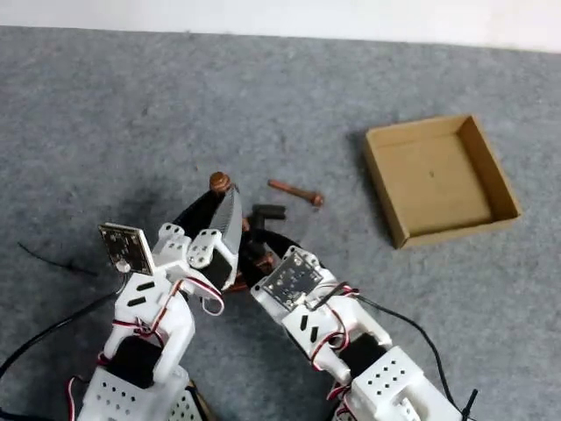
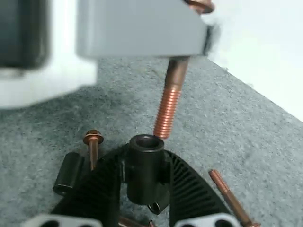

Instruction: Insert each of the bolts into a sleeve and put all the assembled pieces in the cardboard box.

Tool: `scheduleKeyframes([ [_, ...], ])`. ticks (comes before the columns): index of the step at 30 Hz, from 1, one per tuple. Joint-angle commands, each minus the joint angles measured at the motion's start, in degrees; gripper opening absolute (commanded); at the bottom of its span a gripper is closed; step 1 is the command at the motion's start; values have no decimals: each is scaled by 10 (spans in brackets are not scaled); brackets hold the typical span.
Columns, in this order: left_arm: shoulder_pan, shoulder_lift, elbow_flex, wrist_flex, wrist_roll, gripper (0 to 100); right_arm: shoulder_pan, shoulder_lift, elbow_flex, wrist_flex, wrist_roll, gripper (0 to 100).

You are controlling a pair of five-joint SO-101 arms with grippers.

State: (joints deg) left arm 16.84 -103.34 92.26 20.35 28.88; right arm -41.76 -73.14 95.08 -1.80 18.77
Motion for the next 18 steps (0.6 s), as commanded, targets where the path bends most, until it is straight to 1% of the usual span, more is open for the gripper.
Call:
scheduleKeyframes([
  [1, -2, -7, -3, -14, 7, 7, 7, -9, -24, -15, 4, 5],
  [6, -2, -7, -5, -14, 8, 7, 31, -9, -18, -15, 2, 5],
  [12, 0, -7, -4, -14, 8, 7, 32, -9, -16, -15, 2, 5],
  [15, 22, -7, -2, -12, 8, 7, 31, -9, -15, -15, 2, 5],
  [18, 42, -7, -4, 11, 8, 7, 29, -9, -15, -15, 2, 5],
])
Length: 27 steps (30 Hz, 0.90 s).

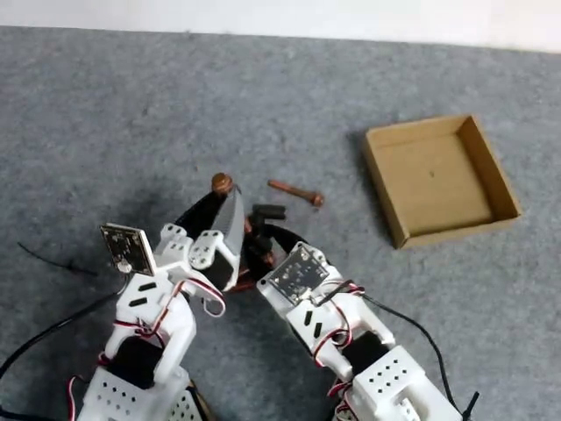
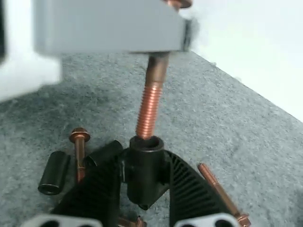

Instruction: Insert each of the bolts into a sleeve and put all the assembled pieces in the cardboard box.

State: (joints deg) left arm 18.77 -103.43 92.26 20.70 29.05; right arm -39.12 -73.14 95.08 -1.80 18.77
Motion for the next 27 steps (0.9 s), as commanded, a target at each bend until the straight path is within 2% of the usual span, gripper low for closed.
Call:
scheduleKeyframes([
  [1, 24, -7, -6, 14, 6, 7, 3, -9, -15, -15, 2, 5],
  [14, 26, -7, 13, 21, 4, 7, 19, -9, -15, -15, 2, 5],
  [17, 49, -7, 45, 17, 1, 7, 23, -9, -15, -15, 2, 5],
  [22, 93, -6, 50, 46, -68, 6, 23, -9, -15, -16, 2, 5],
  [27, 90, -7, 50, 46, -68, 7, 24, -9, -15, -16, 2, 5],
])
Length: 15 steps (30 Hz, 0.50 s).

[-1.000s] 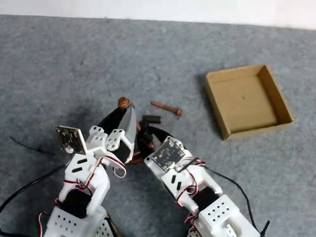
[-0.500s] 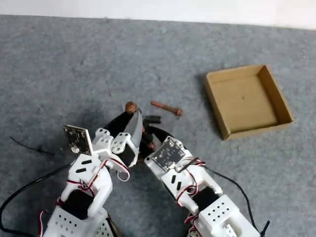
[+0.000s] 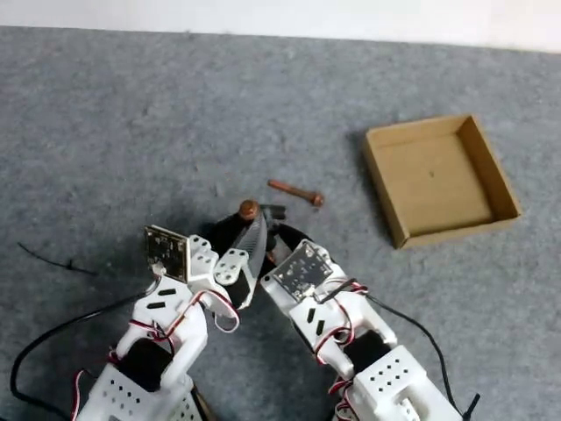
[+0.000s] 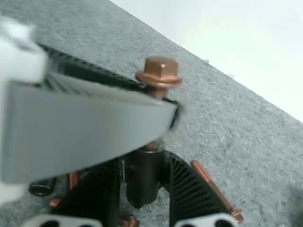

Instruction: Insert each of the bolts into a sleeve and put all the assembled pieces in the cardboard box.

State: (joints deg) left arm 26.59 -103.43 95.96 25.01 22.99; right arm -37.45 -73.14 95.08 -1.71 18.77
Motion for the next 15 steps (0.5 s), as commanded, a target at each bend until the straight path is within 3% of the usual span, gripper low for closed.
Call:
scheduleKeyframes([
  [1, 12, -7, 13, 3, -7, 7, 7, -9, -15, -17, 2, 5],
  [5, 1, -7, 13, -6, 11, 26, 7, -9, -15, -17, 2, 5],
  [12, -6, -4, 13, -10, 51, 319, 8, -9, -15, -17, 3, 5],
  [15, -10, -6, 13, -11, 54, 312, 8, -9, -15, -17, 4, 5],
])
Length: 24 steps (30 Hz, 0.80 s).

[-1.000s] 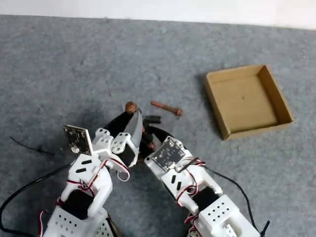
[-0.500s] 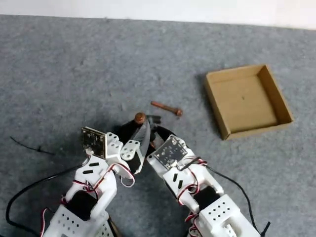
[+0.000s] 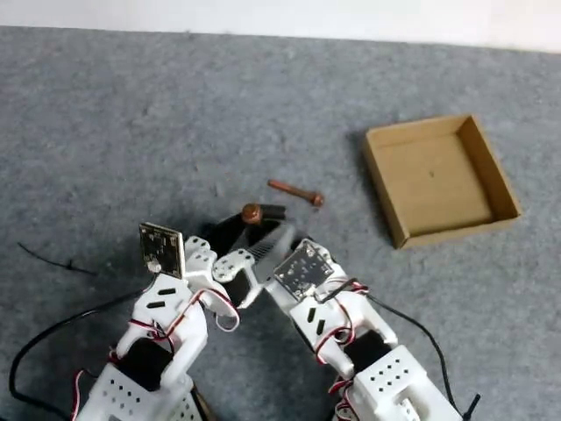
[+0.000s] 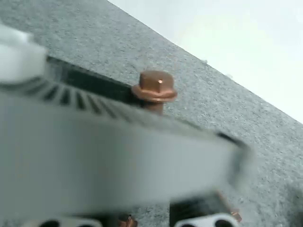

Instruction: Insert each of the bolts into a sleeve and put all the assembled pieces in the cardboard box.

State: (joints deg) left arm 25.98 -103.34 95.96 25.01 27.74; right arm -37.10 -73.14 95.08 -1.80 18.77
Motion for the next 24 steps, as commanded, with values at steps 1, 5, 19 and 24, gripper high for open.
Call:
scheduleKeyframes([
  [1, -8, -7, 13, -13, 7, 304, 5, -9, -15, -16, 4, 5],
  [5, -55, -7, -1, -20, 75, 293, 15, -9, -17, -16, 3, 5],
  [19, -83, -7, -9, -23, 103, 292, 29, -9, -19, -16, 2, 5],
  [24, -140, -7, -15, -24, 143, 291, 29, -9, -20, -16, 2, 5],
])
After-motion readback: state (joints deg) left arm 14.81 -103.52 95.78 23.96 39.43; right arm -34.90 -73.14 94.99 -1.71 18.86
